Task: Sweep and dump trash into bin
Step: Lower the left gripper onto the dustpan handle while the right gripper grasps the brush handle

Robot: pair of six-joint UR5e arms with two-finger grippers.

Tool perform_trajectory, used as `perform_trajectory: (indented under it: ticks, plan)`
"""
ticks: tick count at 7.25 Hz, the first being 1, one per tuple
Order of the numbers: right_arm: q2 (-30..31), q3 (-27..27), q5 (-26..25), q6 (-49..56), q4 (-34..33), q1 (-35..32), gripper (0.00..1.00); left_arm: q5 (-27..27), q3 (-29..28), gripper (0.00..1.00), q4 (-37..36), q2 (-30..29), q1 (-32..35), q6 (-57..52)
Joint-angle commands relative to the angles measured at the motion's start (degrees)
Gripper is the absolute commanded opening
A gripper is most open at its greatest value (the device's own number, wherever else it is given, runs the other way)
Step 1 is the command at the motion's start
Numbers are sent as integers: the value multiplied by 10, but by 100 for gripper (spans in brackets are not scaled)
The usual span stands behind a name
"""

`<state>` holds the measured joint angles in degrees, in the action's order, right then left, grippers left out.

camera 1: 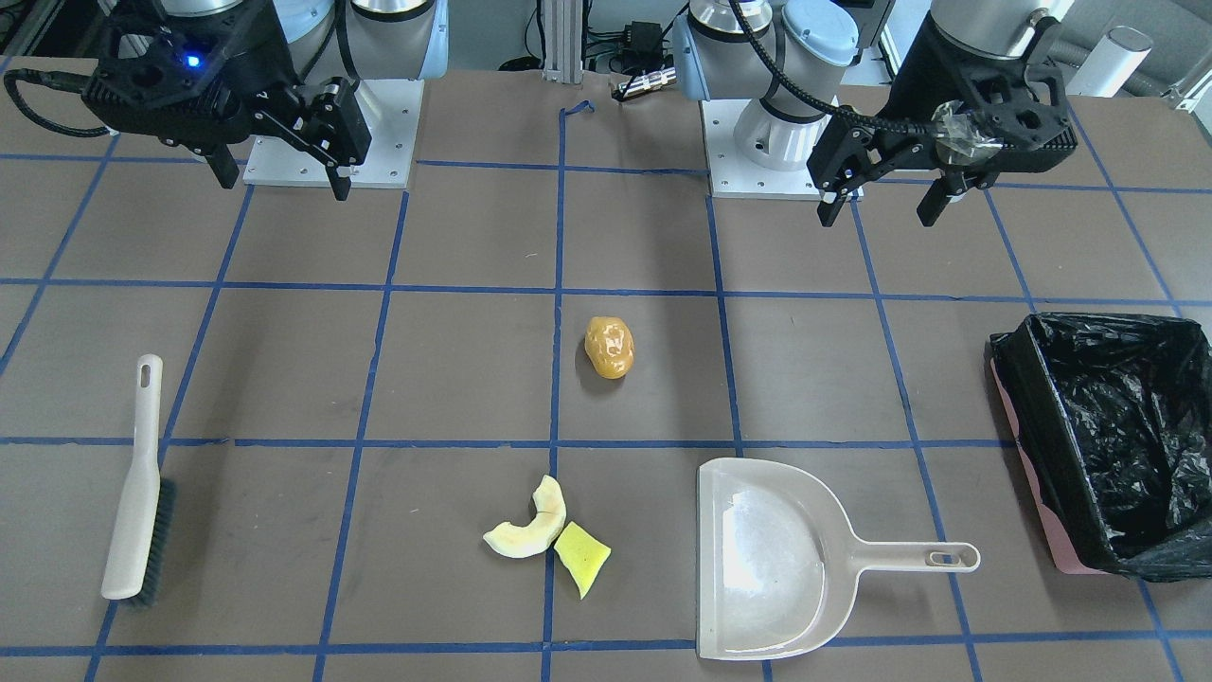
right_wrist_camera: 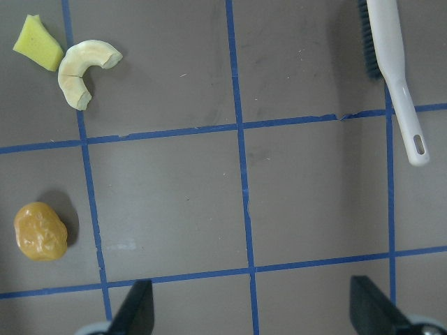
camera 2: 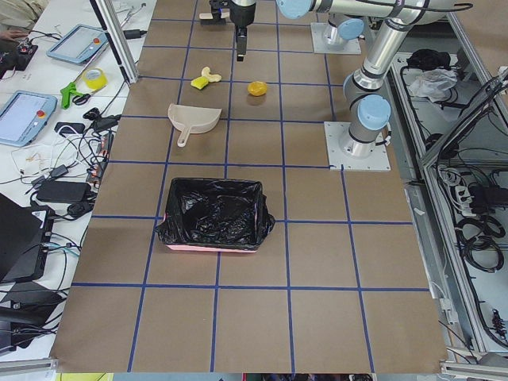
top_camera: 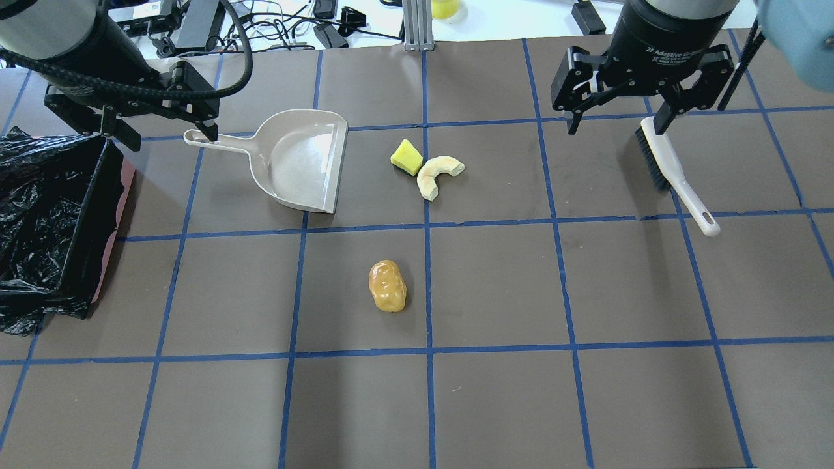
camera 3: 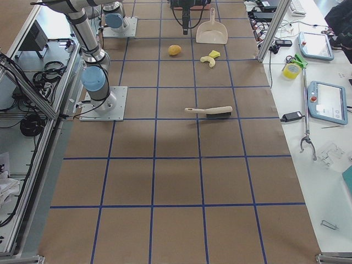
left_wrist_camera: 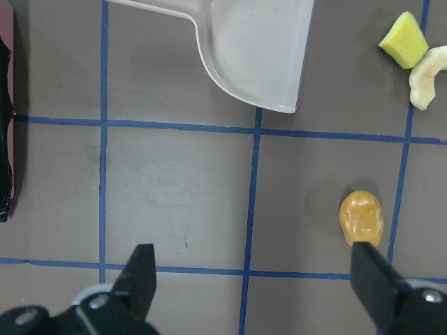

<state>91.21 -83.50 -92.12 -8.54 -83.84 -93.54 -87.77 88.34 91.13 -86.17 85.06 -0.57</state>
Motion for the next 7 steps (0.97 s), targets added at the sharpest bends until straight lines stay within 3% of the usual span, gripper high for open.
perform_trajectory:
  ticks: [1,3,4,5,7]
  plan:
    - [-11,-8,-7,46,-3,33,100,2,3,100,-3,-10,2,7]
    - [-66,-57,-4,211,-11,144,100,1,17,100,-5,2,1,5]
    - [-103,-80,-8,260,-69,176,100,-3,23,100,-5,3,1,4]
    - [-159,-85,-57,343,-157,189,100,2,25,100,-4,4,1,0]
    - [-225,-85,-61,394,-216,227,100,-5,24,100,-41,-21,-7,0]
